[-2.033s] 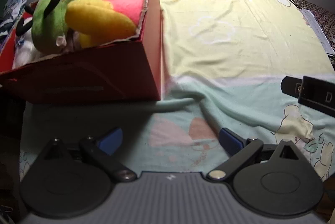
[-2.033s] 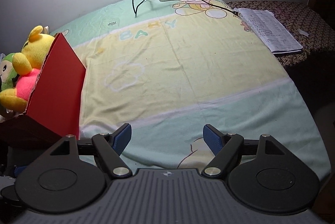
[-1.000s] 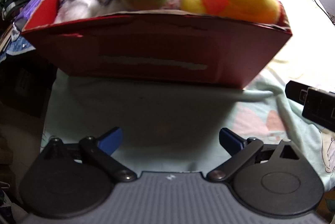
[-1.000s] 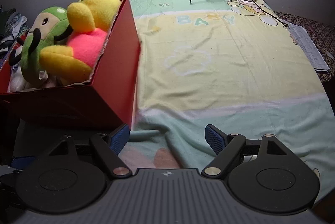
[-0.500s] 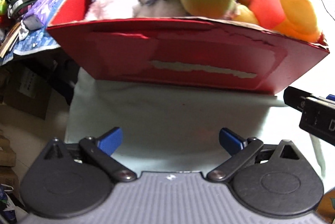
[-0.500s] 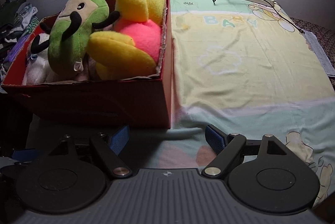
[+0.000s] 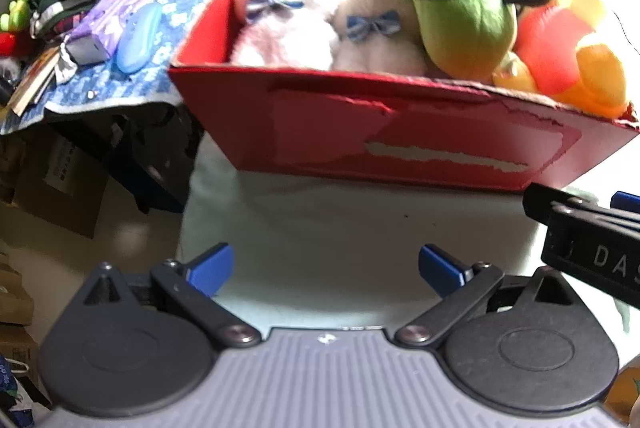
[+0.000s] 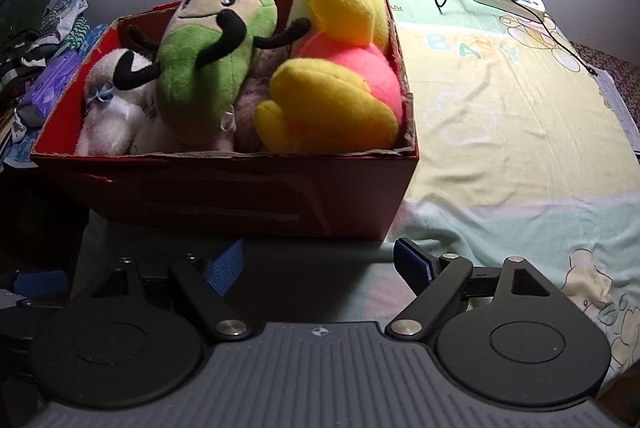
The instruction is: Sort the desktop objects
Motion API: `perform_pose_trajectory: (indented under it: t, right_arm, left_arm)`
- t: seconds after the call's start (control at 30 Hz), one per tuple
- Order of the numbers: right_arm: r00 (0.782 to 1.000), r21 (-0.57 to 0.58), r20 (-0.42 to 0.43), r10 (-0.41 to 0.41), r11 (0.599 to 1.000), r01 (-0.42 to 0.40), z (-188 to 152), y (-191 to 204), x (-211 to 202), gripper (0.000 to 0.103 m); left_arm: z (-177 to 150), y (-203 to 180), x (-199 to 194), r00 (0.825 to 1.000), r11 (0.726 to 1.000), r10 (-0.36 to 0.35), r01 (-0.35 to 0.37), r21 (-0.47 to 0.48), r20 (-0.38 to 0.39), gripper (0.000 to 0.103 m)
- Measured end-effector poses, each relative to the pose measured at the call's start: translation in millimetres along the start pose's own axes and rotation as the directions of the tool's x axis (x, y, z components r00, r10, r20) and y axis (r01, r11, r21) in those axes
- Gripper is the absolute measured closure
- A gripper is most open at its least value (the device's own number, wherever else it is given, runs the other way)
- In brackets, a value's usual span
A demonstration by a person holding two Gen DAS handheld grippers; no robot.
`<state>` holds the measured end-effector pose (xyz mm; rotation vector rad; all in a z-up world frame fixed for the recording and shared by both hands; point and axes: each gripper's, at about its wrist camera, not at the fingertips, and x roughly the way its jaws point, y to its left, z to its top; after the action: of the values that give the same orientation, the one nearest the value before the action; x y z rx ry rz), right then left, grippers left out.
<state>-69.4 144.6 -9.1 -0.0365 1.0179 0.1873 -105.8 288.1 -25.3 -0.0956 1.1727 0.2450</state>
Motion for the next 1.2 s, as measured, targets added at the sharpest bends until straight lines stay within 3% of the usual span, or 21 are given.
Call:
perform_pose_trajectory:
  t: [0.27,0.77,1.2]
  right_arm:
    - [1.0,-0.019,0.02,-0.019,1.0,0.02,9.1,15.1,-11.7,0.018]
    - [0.996,0.026,0.085,-0.026,0.999,0.023,35.8,21.8,-37.9,0.017]
    - [0.995,0.043,0.104,0.0,0.999,-0.005,68.6,23.5,-42.2,0.017]
  left_arm:
    - [7.2,11.9,-10.9,0.998,1.0,0.019,-0.019,0.01,0.058,0.002]
    - [40.8,17.3,-42.4,0.99,0.999,-0.018,0.013,0.036,0.139,0.002]
    - [76.1,11.1,-49.3,0.989,0.999,-0.036,0.031,0.032,0.144,0.002]
